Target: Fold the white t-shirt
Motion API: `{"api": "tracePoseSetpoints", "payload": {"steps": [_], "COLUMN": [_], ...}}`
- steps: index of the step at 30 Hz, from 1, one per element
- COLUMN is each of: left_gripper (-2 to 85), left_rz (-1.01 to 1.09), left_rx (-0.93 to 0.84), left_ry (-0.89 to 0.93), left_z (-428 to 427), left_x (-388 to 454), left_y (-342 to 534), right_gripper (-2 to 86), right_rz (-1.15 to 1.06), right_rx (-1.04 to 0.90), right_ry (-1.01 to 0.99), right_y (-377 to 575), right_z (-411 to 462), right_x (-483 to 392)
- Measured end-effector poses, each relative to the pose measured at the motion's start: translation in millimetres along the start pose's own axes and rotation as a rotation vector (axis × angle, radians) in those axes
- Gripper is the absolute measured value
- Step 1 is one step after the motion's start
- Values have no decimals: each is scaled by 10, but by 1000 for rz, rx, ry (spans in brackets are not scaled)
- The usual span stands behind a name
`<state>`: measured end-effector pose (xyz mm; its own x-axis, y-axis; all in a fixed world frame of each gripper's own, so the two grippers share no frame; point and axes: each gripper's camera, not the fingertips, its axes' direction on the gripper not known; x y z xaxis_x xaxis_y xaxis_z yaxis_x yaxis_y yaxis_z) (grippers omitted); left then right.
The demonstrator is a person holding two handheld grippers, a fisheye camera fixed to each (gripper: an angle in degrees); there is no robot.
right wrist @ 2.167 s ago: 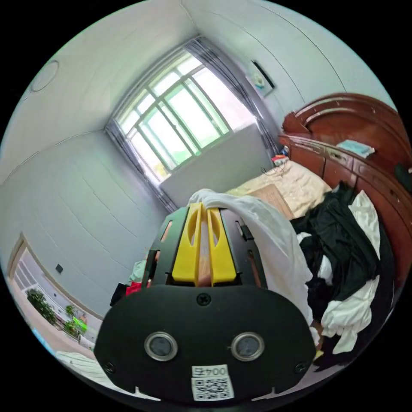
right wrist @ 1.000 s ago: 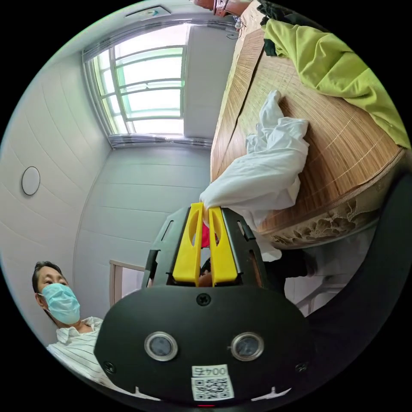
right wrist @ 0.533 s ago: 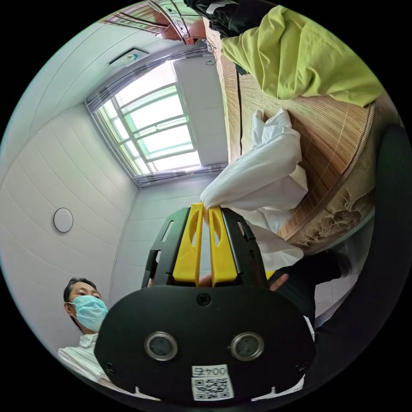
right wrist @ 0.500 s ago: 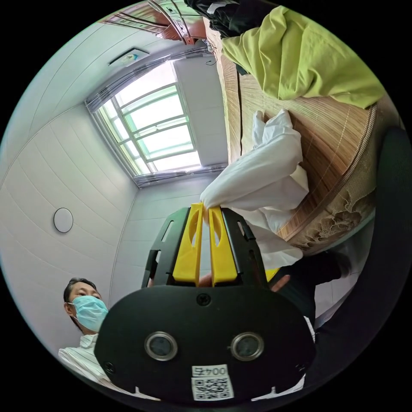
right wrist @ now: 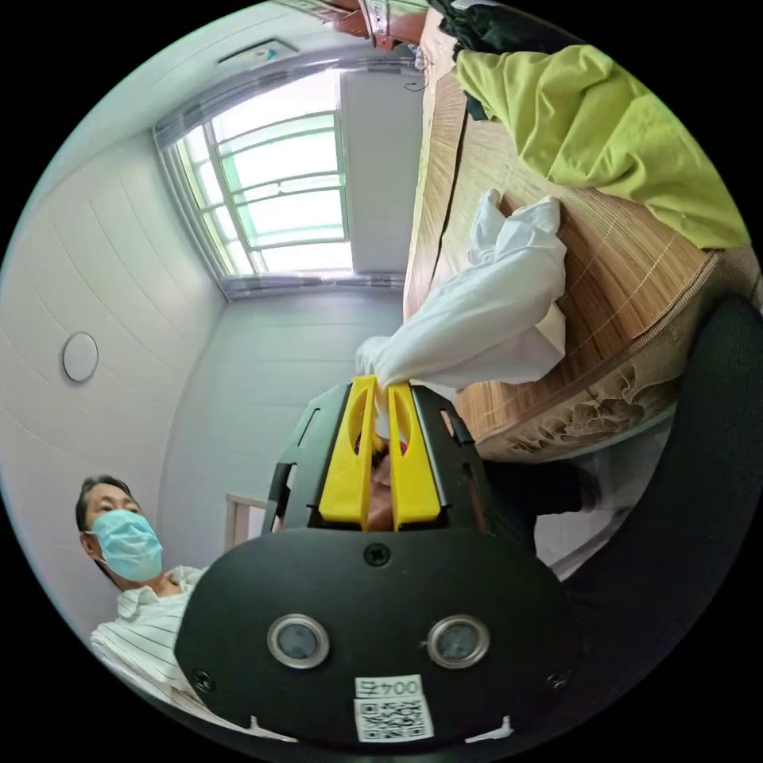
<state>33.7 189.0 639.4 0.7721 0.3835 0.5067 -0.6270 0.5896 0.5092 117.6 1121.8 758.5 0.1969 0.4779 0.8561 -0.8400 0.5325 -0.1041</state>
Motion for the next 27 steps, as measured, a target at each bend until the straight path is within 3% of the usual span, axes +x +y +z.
{"api": "tracePoseSetpoints", "payload": {"steps": [2, 6, 9, 16, 21, 27], "left_gripper": [34, 30, 28, 26, 27, 28], "left_rz": [148, 373, 495, 799, 1018, 1144], "left_rx": [12, -33, -257, -677, -851, -1048], "left_ry": [-106, -118, 45, 25, 75, 80], "left_z": [-248, -483, -393, 420, 886, 1152], "left_x": [456, 1118, 1501, 2296, 2809, 3101], "left_y": [-650, -1513, -2097, -2365, -2076, -1951], "right_gripper": [49, 82, 125, 177, 183, 144], "right_rz": [-71, -179, -313, -906, -1315, -1437], "right_rx": [-86, -157, -172, -333, -646, -1158], "right_ry": [78, 135, 220, 417, 510, 392], "right_y": [159, 527, 682, 694, 931, 1247], "right_z": [132, 282, 394, 1296, 2466, 3429], "right_x": [-94, -208, -436, -1815, -2600, -2828]}}
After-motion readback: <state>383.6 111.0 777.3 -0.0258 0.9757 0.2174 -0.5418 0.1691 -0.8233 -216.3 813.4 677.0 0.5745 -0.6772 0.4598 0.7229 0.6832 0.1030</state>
